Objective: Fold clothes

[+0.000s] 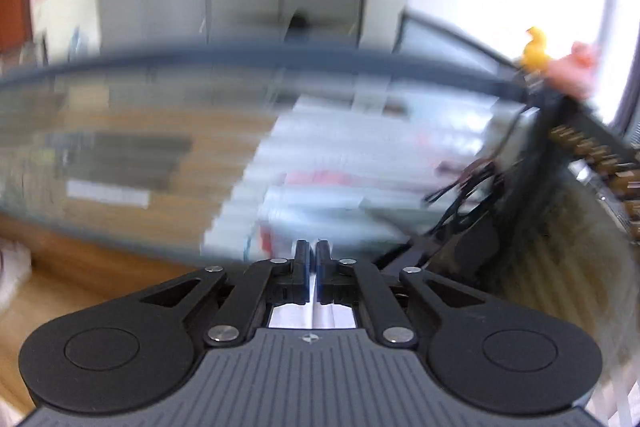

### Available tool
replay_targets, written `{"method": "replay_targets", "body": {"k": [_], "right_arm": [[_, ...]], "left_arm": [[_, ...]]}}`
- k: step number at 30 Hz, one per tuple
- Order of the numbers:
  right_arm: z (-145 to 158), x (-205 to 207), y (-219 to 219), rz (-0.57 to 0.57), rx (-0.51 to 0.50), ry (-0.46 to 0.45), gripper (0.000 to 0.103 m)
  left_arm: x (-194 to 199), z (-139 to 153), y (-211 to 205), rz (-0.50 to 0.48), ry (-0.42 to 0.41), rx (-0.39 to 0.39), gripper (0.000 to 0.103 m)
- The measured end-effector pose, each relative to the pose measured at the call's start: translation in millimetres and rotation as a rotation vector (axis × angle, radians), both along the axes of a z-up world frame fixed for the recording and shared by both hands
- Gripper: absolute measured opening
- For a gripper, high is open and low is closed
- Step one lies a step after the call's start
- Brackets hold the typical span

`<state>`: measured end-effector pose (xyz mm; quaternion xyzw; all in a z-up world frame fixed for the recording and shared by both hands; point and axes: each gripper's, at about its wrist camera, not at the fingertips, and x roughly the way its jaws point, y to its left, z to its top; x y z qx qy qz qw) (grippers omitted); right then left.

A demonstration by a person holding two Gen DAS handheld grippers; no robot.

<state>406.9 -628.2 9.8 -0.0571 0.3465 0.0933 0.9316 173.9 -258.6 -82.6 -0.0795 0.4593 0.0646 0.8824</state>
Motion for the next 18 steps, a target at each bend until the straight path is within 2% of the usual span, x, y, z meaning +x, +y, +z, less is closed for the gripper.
{"method": "replay_targets", "body": {"k": [1, 2, 5, 9, 11, 15, 18], "right_arm": [[-7.5, 1.8, 2.6, 0.023, -0.017, 0.03, 0.027], [-14.5, -0.1, 4.5, 0.047, -0.03, 0.051, 0.037], [-34.8, -18.8, 7.9, 0.105, -0.046, 0.094, 0.038], [-60.8, -56.1, 5.3, 0.114, -0.015, 0.168, 0.038], [-72.7, -75.6, 1.9, 0.102, 0.002, 0.201, 0.038], [-90.6, -117.6, -9.0, 0.056, 0.059, 0.259, 0.043], [-104.3, -152.1, -17.1, 0.017, 0.061, 0.291, 0.045]], "left_arm": [[-4.5, -3.3, -0.5, -0.006, 0.007, 0.0, 0.05], [-9.1, -6.2, -1.0, -0.014, 0.016, -0.001, 0.05], [-23.7, -14.5, -1.7, -0.028, 0.063, -0.014, 0.05], [-44.4, -24.9, -3.1, -0.025, 0.114, -0.03, 0.054], [-52.1, -30.6, -3.8, -0.02, 0.138, -0.036, 0.059], [-63.6, -44.3, -4.9, -0.003, 0.181, -0.05, 0.06], [-65.1, -56.3, -4.7, 0.016, 0.209, -0.066, 0.062]]}}
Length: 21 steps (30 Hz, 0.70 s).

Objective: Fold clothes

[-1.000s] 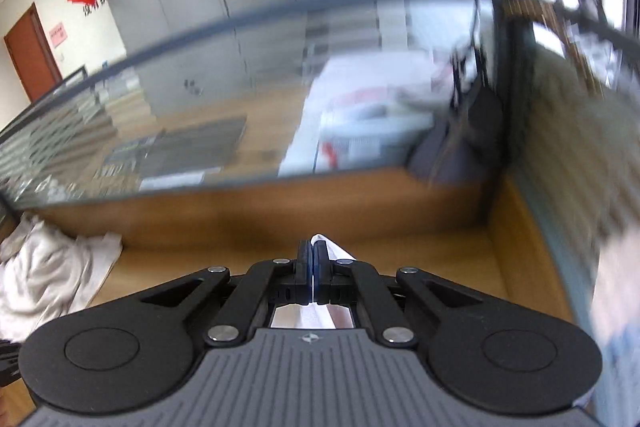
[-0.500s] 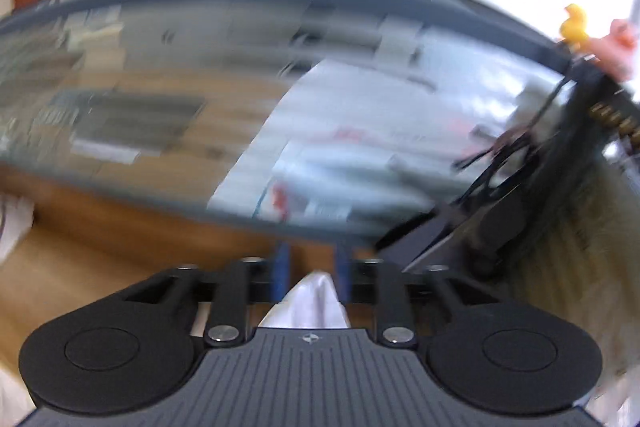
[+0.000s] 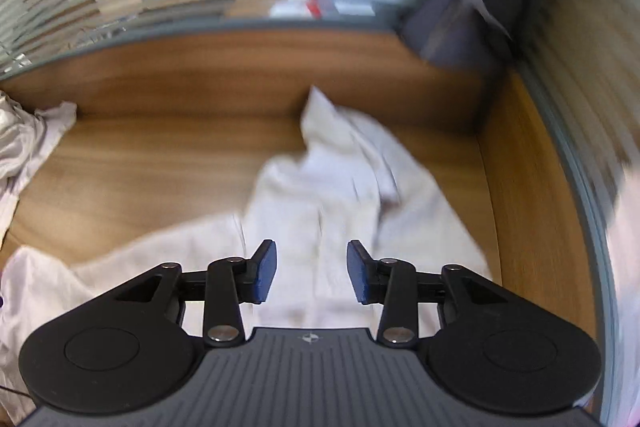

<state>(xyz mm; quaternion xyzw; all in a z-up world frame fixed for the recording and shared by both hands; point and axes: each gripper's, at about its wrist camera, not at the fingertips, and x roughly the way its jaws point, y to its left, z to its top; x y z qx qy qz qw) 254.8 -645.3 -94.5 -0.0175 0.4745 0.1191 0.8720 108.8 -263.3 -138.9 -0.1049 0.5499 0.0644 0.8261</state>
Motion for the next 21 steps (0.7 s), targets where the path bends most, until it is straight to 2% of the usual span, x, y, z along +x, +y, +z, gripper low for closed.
{"method": "replay_targets", "body": {"k": [3, 6, 7, 8, 9, 10, 13, 21], "right_arm": [[-12.8, -36.5, -8.6, -0.038, -0.012, 0.042, 0.047], [-26.2, -63.3, -17.7, -0.077, -0.008, 0.088, 0.052], [-30.6, -71.2, -20.2, -0.087, -0.008, 0.101, 0.053], [-34.6, -78.9, -21.9, -0.097, -0.011, 0.112, 0.056], [-38.7, -86.8, -23.5, -0.107, -0.016, 0.121, 0.059], [-43.0, -94.9, -25.3, -0.116, -0.022, 0.129, 0.061], [-54.9, -109.7, -32.4, -0.157, -0.037, 0.147, 0.067], [-81.6, -104.8, -48.4, -0.256, -0.066, 0.165, 0.071]], "left_arm": [[2.5, -12.0, -1.9, 0.024, 0.021, 0.021, 0.066], [6.1, -18.3, -3.3, 0.04, 0.026, 0.003, 0.065], [7.4, -19.1, -4.6, 0.038, 0.027, 0.0, 0.06], [8.8, -19.3, -6.5, 0.028, 0.03, 0.004, 0.05], [10.2, -19.5, -8.4, 0.019, 0.032, 0.008, 0.028], [11.6, -18.4, -10.9, 0.008, 0.035, 0.021, 0.02], [9.2, -6.1, -16.2, -0.021, -0.002, 0.03, 0.013], [-9.3, 36.9, -12.7, -0.016, -0.038, -0.108, 0.009]]}}
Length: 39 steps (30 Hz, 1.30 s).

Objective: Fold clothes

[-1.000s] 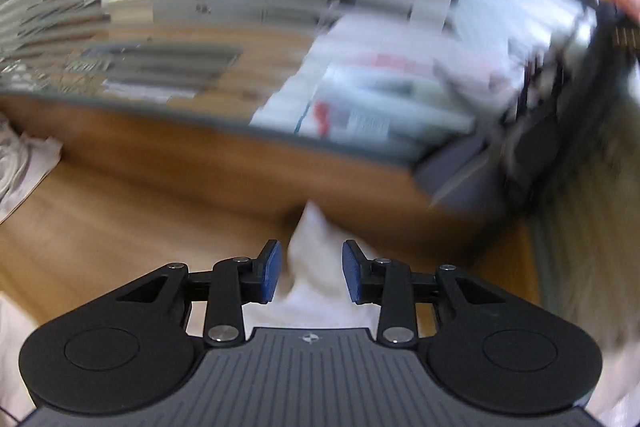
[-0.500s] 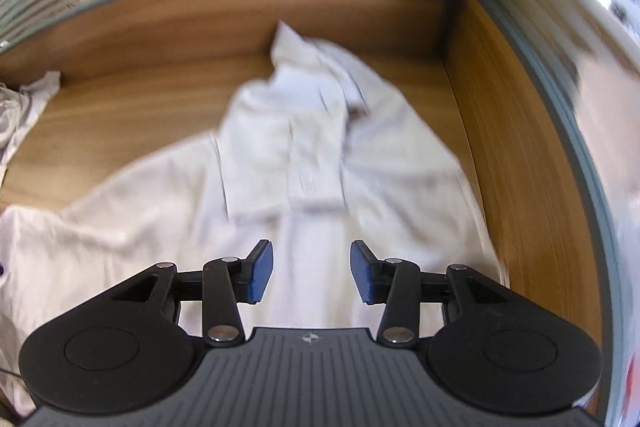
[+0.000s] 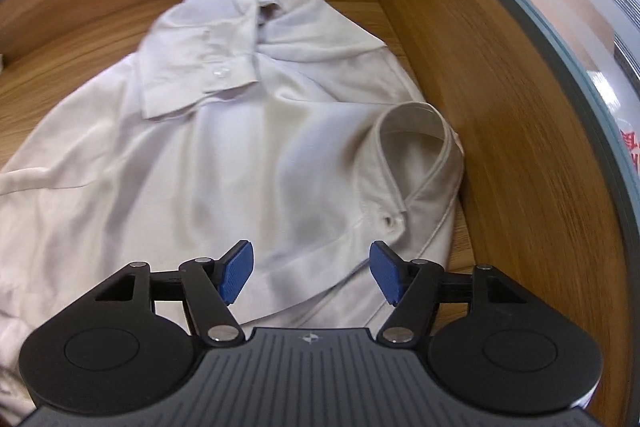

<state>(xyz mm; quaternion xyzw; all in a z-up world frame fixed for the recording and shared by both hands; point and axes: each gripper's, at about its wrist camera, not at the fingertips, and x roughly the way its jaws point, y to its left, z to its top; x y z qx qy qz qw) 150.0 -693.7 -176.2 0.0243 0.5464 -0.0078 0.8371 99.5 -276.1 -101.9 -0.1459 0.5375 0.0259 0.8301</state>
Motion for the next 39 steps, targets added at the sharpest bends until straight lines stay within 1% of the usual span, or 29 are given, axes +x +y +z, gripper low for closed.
{"method": "replay_targets", "body": {"k": [3, 4, 5, 6, 8, 9, 11, 13, 16, 19, 21, 23, 24, 26, 27, 28, 30, 31, 34, 35, 36, 37, 39], "right_arm": [[-8.1, 7.0, -1.5, -0.006, 0.014, 0.021, 0.07], [-10.5, 8.6, 0.0, 0.004, 0.014, 0.03, 0.06], [-11.4, 9.5, 3.2, 0.022, 0.006, 0.032, 0.039], [-11.4, 9.8, 7.1, 0.043, -0.008, 0.029, 0.026], [-9.3, 9.8, 14.2, 0.084, -0.029, 0.025, 0.013], [-7.1, 9.2, 16.1, 0.096, -0.036, 0.019, 0.01], [-1.3, 8.0, 18.9, 0.114, -0.049, 0.007, 0.009], [12.6, 6.1, 17.1, 0.118, -0.061, -0.019, 0.009], [41.8, 2.3, 9.2, 0.114, -0.105, -0.076, 0.009], [69.2, 0.6, -1.2, 0.103, -0.16, -0.11, 0.009], [76.2, 0.7, -8.3, 0.096, -0.207, -0.088, 0.009], [73.5, 1.2, -13.8, 0.097, -0.252, -0.039, 0.009], [69.4, 1.5, -15.5, 0.098, -0.269, -0.017, 0.009], [61.3, 2.7, -17.8, 0.092, -0.275, 0.015, 0.009], [58.9, 3.3, -17.2, 0.088, -0.271, 0.019, 0.01], [57.3, 4.1, -15.6, 0.086, -0.266, 0.018, 0.012], [56.6, 6.6, -12.4, 0.094, -0.247, 0.006, 0.026], [57.0, 8.2, -10.7, 0.104, -0.229, -0.006, 0.027], [60.0, 14.2, 2.2, 0.141, -0.167, -0.034, 0.031], [60.6, 18.5, 6.7, 0.154, -0.149, -0.041, 0.033], [60.9, 22.6, 12.1, 0.168, -0.131, -0.046, 0.034], [61.1, 27.0, 17.8, 0.182, -0.113, -0.052, 0.034], [60.5, 37.5, 29.6, 0.213, -0.081, -0.064, 0.037]], "left_arm": [[-11.0, 12.5, -1.5, -0.026, 0.005, -0.046, 0.009], [-15.8, 16.7, -2.5, -0.035, 0.006, -0.061, 0.008], [-20.7, 21.0, -3.1, -0.044, 0.004, -0.075, 0.008], [-26.0, 25.4, -3.6, -0.053, 0.001, -0.09, 0.008], [-37.2, 33.9, -3.3, -0.063, -0.005, -0.122, 0.008], [-42.8, 38.0, -2.8, -0.065, -0.008, -0.141, 0.008], [-53.6, 44.5, -1.1, -0.072, -0.008, -0.187, 0.008], [-64.0, 49.1, -2.8, -0.097, -0.003, -0.21, 0.008], [-77.4, 50.6, -12.3, -0.163, 0.015, -0.234, 0.008], [-88.8, 42.5, -28.0, -0.254, 0.051, -0.266, 0.007], [-95.3, 32.0, -38.0, -0.296, 0.084, -0.282, 0.007], [-99.5, 23.7, -44.4, -0.311, 0.097, -0.274, 0.007], [-100.3, 21.5, -45.3, -0.307, 0.093, -0.267, 0.009], [-98.8, 19.0, -42.4, -0.28, 0.078, -0.244, 0.017], [-95.9, 18.7, -39.8, -0.261, 0.07, -0.233, 0.025], [-92.0, 18.9, -36.8, -0.239, 0.06, -0.222, 0.032], [-83.6, 19.5, -30.4, -0.196, 0.04, -0.202, 0.039], [-78.6, 19.9, -26.7, -0.179, 0.028, -0.196, 0.043], [-59.4, 19.9, -19.0, -0.133, -0.003, -0.174, 0.051], [-53.6, 19.5, -16.7, -0.119, -0.009, -0.17, 0.051], [-47.3, 18.1, -14.9, -0.107, -0.013, -0.165, 0.052], [-40.5, 15.7, -13.7, -0.095, -0.014, -0.16, 0.057], [-26.9, 10.8, -11.1, -0.071, -0.015, -0.151, 0.06]]}}
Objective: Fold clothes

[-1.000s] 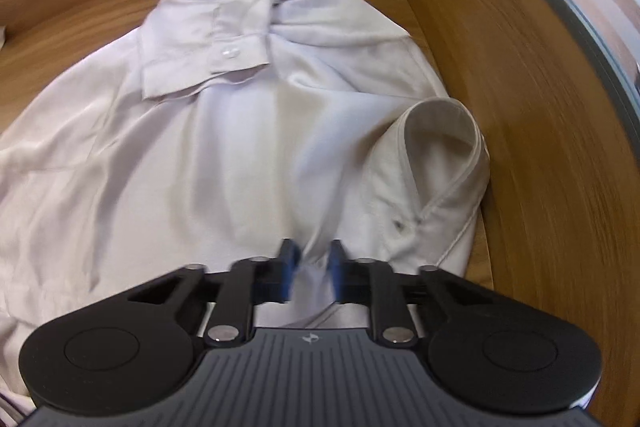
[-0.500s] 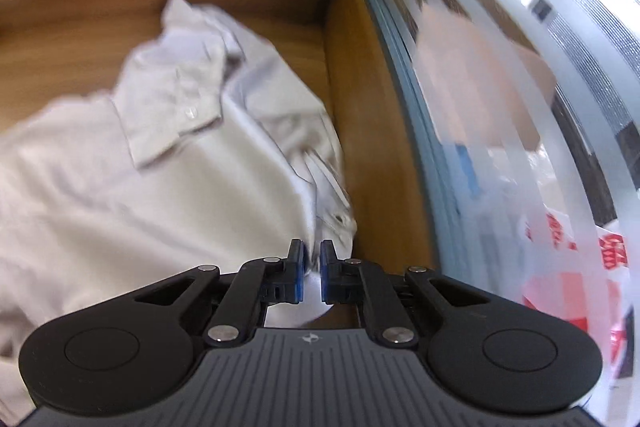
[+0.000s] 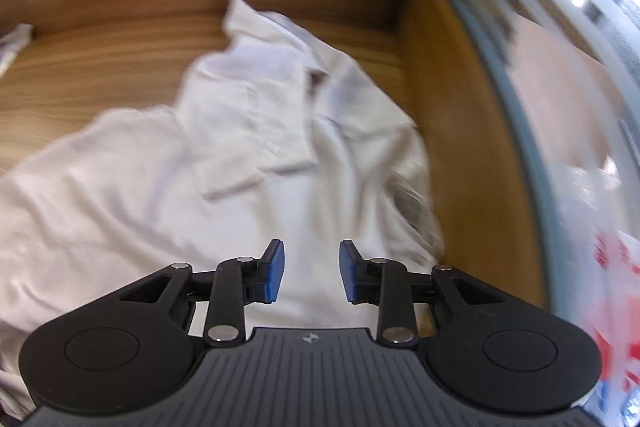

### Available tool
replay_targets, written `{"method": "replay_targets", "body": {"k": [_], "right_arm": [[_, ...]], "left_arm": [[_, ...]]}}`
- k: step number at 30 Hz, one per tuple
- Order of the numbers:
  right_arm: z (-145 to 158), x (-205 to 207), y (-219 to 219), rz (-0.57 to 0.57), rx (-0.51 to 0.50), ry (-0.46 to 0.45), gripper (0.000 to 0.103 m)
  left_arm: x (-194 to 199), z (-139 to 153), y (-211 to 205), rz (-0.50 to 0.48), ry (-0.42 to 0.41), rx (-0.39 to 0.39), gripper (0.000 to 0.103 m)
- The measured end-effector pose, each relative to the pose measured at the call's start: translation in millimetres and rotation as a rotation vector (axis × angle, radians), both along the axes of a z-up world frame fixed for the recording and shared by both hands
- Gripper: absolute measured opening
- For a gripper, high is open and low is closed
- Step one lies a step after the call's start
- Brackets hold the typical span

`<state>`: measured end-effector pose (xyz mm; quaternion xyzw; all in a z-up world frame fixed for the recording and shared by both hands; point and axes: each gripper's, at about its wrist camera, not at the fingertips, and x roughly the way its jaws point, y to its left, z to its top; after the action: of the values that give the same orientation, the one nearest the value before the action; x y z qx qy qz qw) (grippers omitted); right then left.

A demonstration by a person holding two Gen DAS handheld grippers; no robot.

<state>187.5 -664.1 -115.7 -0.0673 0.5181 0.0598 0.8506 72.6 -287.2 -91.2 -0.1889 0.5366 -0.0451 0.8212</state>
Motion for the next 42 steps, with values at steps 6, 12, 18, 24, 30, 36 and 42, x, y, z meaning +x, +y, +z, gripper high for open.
{"method": "replay_targets", "body": {"k": [6, 12, 18, 24, 30, 36, 42], "right_arm": [[-4.4, 31.8, 38.6, 0.109, 0.065, -0.006, 0.04], [-7.7, 55.7, 75.8, 0.208, 0.087, -0.003, 0.042], [-10.1, 62.0, 101.6, 0.261, 0.136, 0.029, 0.044], [-8.5, 44.9, 129.9, 0.305, 0.227, 0.075, 0.044], [-9.0, 20.4, 159.3, 0.347, 0.338, 0.141, 0.053], [-9.2, 9.5, 184.3, 0.347, 0.485, 0.243, 0.053], [-23.2, 0.2, 198.3, 0.34, 0.556, 0.376, 0.053]], "left_arm": [[29.8, -27.1, 13.3, 0.116, 0.06, -0.041, 0.06], [41.0, -49.7, 24.6, 0.21, 0.104, -0.129, 0.06], [49.7, -68.9, 15.8, 0.208, 0.151, -0.179, 0.056], [47.8, -67.1, -3.0, 0.105, 0.133, -0.203, 0.01], [38.3, -43.5, -31.8, -0.085, 0.046, -0.214, 0.01], [32.4, -34.0, -58.4, -0.253, 0.009, -0.23, 0.01], [31.0, -40.1, -84.6, -0.385, 0.016, -0.259, 0.01]]}}
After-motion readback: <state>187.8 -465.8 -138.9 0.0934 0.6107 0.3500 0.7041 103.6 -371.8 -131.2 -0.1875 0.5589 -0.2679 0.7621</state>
